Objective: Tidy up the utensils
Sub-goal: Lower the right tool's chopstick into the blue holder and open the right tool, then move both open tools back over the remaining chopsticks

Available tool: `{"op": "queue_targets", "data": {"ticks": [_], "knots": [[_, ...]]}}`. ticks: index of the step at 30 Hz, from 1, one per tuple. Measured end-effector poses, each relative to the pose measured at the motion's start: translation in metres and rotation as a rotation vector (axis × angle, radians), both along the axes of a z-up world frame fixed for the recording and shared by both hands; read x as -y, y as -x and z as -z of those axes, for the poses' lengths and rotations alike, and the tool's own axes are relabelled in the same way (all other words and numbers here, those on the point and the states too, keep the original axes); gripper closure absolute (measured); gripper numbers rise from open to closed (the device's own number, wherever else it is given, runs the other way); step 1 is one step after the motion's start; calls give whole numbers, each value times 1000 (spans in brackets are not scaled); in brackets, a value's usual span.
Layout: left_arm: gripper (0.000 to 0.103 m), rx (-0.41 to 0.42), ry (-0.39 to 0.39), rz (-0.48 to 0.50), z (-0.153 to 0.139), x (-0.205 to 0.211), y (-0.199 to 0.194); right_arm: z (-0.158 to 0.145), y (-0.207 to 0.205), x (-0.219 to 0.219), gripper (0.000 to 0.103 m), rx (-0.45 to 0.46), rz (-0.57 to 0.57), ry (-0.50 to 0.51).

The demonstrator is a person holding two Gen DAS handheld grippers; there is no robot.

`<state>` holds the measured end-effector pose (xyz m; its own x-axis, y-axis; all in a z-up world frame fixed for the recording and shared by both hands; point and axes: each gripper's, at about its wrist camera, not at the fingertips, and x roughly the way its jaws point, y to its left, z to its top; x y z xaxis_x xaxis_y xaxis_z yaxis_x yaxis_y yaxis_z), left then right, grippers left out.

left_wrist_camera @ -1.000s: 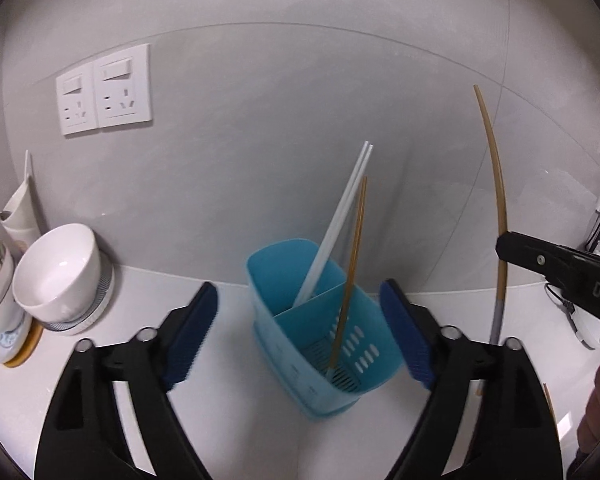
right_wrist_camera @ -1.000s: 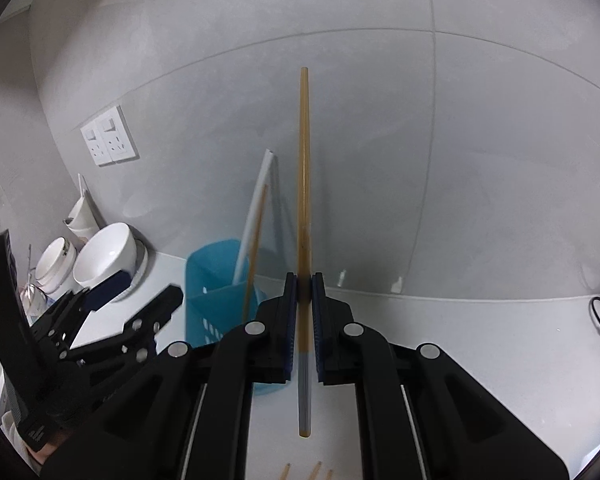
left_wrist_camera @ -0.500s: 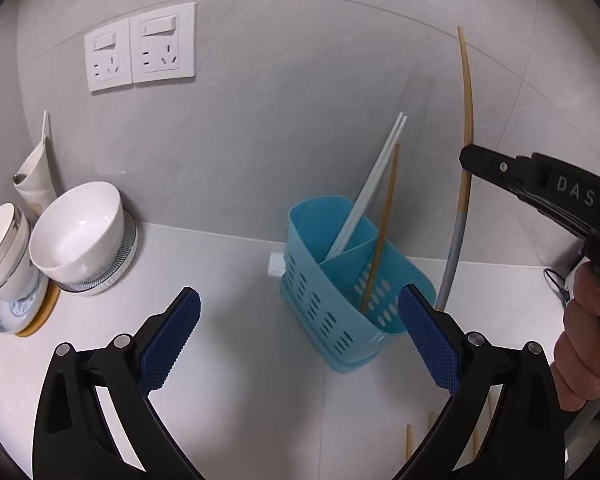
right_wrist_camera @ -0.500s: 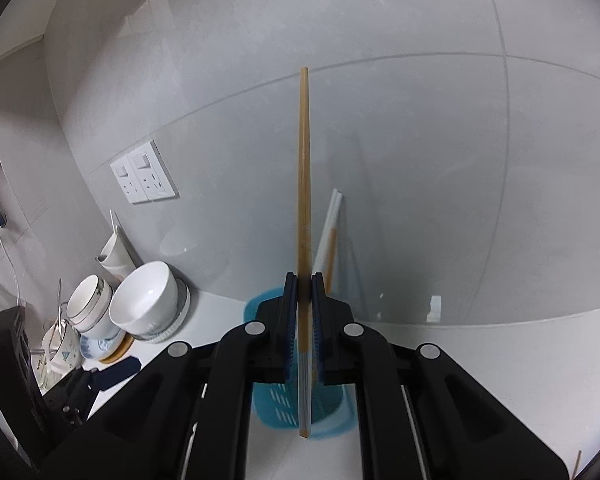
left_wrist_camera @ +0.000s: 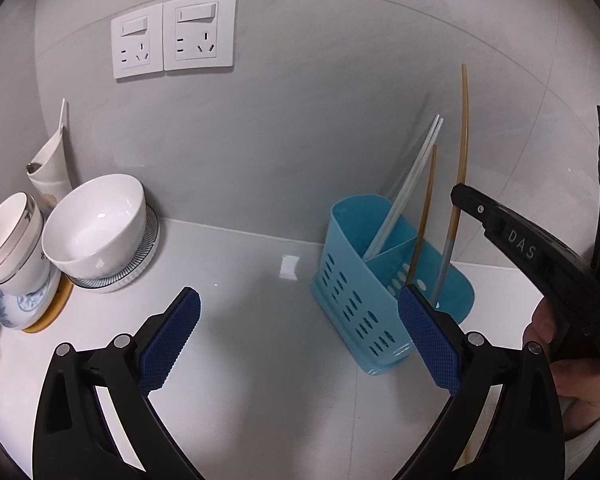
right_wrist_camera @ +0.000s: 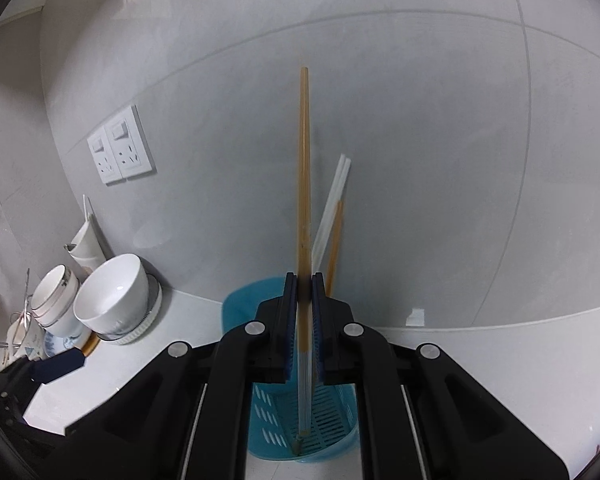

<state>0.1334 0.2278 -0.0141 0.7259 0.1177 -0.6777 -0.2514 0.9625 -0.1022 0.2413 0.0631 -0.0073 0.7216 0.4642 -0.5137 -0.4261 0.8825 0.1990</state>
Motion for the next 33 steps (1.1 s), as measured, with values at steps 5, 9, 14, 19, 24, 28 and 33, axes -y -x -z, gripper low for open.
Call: {"op": "queue_targets", "data": {"ticks": [5,9,14,19,24,28,33], "knots": [[6,-6,8,-9,3,-4,-1,15,-3,-2,96,-31,5,20],[6,-5,-2,-9,6,-4,-2,24,-4,-3,96,-60,1,32],[6,-16,6,-15,10,-5,-3,29,-6,-7,96,-84,3,53],[6,-30,6,-16,12,-3,-1,32,-7,-7,93,-116,12,78],[6,-28,6,-16,7,0,3,19,-3,3,71,-116,20,82],[6,-28,15,-5,3,6,7,6,2,17,52,-128,23,93],[6,-28,18,5,-2,21,11,-6,14,43,31,-143,56,118]]}}
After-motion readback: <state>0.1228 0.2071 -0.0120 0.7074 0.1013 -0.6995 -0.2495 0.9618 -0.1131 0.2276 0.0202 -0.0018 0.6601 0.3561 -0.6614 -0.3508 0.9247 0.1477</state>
